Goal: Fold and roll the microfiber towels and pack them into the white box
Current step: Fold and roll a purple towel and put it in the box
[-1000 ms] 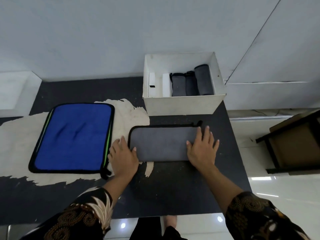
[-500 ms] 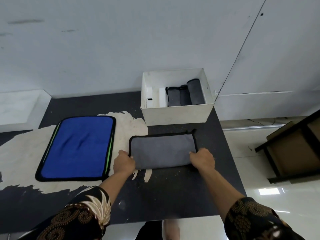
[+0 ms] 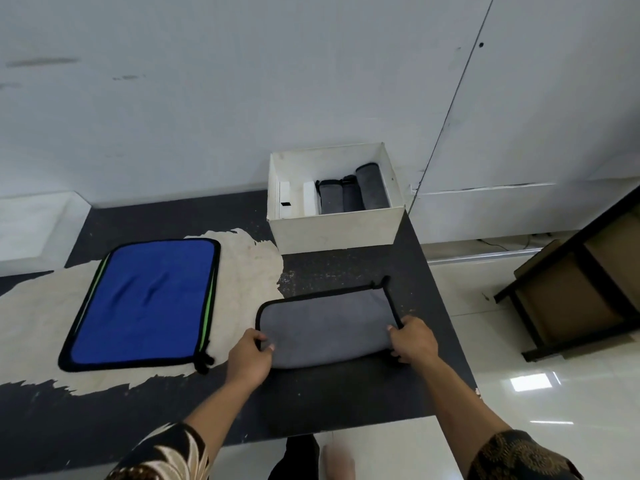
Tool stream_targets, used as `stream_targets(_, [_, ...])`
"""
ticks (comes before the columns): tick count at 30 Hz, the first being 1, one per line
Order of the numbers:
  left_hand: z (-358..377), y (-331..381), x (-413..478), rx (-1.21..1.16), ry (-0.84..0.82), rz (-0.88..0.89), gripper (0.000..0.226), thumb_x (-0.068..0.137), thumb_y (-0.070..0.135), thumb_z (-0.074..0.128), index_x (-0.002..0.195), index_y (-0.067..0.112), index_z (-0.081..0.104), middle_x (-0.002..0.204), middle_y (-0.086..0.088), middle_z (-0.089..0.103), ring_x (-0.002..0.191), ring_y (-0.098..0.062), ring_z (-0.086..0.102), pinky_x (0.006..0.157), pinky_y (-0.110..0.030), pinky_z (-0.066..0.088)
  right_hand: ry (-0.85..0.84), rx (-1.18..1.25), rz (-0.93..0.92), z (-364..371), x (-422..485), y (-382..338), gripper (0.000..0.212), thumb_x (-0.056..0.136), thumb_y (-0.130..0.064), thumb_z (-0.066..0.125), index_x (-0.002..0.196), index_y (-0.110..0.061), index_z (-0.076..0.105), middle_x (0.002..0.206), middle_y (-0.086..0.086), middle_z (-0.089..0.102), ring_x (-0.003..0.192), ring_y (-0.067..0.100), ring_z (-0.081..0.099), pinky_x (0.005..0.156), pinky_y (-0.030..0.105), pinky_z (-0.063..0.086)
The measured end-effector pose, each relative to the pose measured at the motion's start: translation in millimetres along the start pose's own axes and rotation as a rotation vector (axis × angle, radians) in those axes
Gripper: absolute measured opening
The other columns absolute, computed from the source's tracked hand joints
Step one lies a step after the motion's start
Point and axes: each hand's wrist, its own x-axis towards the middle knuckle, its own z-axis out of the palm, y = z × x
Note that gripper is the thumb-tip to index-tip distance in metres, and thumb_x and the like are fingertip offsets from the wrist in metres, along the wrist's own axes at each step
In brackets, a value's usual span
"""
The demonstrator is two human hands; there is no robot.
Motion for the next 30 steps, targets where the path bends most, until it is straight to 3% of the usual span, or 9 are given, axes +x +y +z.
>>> stream_targets(2, [0.5,-2.7,0.7,0.018,0.002,0.005,0.024,0.096,0.018,0.057,0.120,0.015,0.056,0.111,-0.004,0.061,0.091,-0.013,0.052,0.078,-0.025,0.040,-0.018,-0.007,0.000,-1.8,-3.3,2.2,0.016,0.095,-0.029,0.055,0.102,-0.014,0.053,0.080,0.005,0.068,0.064,0.019,0.071,0.066,0.039,0.062])
stream_targets(6, [-3.5,-1.8,2.6,0.069,0.010,0.019,0.030,0.096,0.013,0.055,0.126,0.013,0.053,0.120,-0.009,0.061,0.091,-0.014,0.051,0.077,-0.027,0.042,0.015,-0.037,-0.020,-3.2,-3.6,4.5,0.022,0.092,-0.031,0.058,0.102,-0.012,0.060,0.085,0.007,0.069,0.069,0.022,0.070,0.070,0.041,0.061])
stream_targets(11, [-8.5,-0.3,2.6,0.129,0.024,0.015,0.038,0.089,0.013,0.066,0.123,0.015,0.049,0.110,-0.007,0.061,0.089,-0.017,0.056,0.073,-0.029,0.048,0.006,-0.064,-0.028,0.3,-6.0,9.5,0.026,0.090,-0.036,0.060,0.100,-0.012,0.061,0.085,0.007,0.068,0.070,0.022,0.070,0.070,0.042,0.061])
stream_targets(15, [-9.4,6.4,0.0,0.311,0.140,0.012,0.050,0.082,0.025,0.074,0.124,0.020,0.048,0.124,-0.007,0.048,0.104,-0.022,0.055,0.086,-0.035,0.051,0.001,-0.097,-0.035,-2.3,-7.3,4.5,0.028,0.090,-0.036,0.061,0.102,-0.011,0.061,0.092,0.008,0.067,0.080,0.024,0.068,0.073,0.038,0.059])
stream_targets(18, [-5.7,25.9,-2.4,0.347,0.187,0.117,0.045,0.084,0.029,0.071,0.124,0.022,0.051,0.127,-0.004,0.045,0.109,-0.023,0.053,0.096,-0.038,0.048,0.034,-0.132,-0.058,-3.1,-10.4,-2.0,0.027,0.092,-0.032,0.060,0.108,-0.010,0.061,0.105,0.009,0.066,0.094,0.027,0.063,0.071,0.031,0.046])
stream_targets(22, [6.2,64.7,0.8,0.199,0.070,0.213,0.033,0.089,0.026,0.066,0.120,0.021,0.058,0.124,-0.002,0.056,0.109,-0.022,0.058,0.093,-0.034,0.048,0.105,-0.054,-0.096,2.0,-14.0,-6.4,0.020,0.092,-0.027,0.061,0.107,-0.014,0.062,0.107,0.010,0.066,0.099,0.029,0.062,0.074,0.030,0.045])
stream_targets(26, [24.8,103.0,5.3,0.117,-0.139,0.245,0.035,0.090,0.034,0.064,0.122,0.020,0.061,0.121,0.000,0.065,0.112,-0.019,0.059,0.094,-0.030,0.047,0.153,0.016,-0.134,3.0,-22.3,-11.1,0.017,0.094,-0.025,0.058,0.108,-0.017,0.061,0.106,0.009,0.067,0.098,0.028,0.061,0.073,0.031,0.045])
stream_targets(30, [40.3,128.7,4.7,-0.098,-0.432,0.099,0.050,0.088,0.050,0.063,0.126,0.019,0.057,0.126,-0.003,0.061,0.107,-0.022,0.064,0.095,-0.038,0.052,0.208,0.028,-0.208,3.5,-37.8,-16.6,0.019,0.094,-0.025,0.057,0.112,-0.018,0.061,0.107,0.008,0.068,0.100,0.029,0.062,0.073,0.029,0.042])
